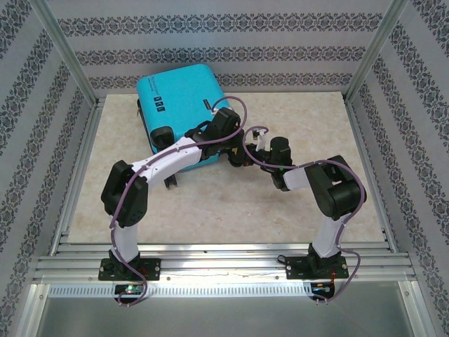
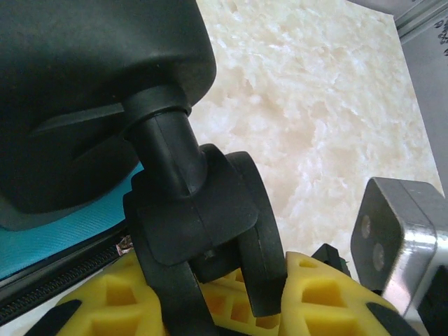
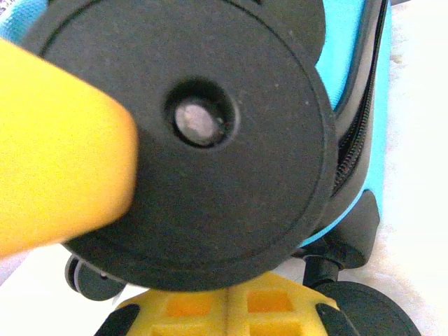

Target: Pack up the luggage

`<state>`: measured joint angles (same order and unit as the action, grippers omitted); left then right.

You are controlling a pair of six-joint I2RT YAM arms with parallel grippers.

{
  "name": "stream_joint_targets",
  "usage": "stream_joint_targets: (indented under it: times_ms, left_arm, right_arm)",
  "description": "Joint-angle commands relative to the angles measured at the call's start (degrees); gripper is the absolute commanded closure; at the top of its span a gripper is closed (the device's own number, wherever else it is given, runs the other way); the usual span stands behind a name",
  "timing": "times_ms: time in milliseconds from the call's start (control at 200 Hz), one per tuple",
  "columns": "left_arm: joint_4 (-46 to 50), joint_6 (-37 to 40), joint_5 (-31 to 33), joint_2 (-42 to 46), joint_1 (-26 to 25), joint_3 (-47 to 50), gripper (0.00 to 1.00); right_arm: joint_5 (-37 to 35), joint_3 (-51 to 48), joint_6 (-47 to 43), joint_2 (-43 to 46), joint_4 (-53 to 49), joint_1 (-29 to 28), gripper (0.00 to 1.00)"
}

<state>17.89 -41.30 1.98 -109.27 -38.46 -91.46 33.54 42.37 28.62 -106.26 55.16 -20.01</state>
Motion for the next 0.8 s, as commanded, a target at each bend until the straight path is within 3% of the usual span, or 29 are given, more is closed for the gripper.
stream_joint_targets:
  times_ms: [0,580,794]
  left_arm:
    - [-5.31,4.38,1.71,2.01,2.69,1.87,0.84]
    - [-10.16,3.51,-3.34,6.72,2.69,2.71,0.90]
    - [-10.07,3.50,-4.21,6.48,2.68,1.49,0.90]
  right_arm:
    - [2.28,0.18,-0.01,-1.30,-0.22,-0.01,1.00]
    - [3.54,0.49,2.38,-1.58,0.48,0.31,1.00]
    - [3.11,0.26,3.05,-2.26,0.91,0.38,0.86]
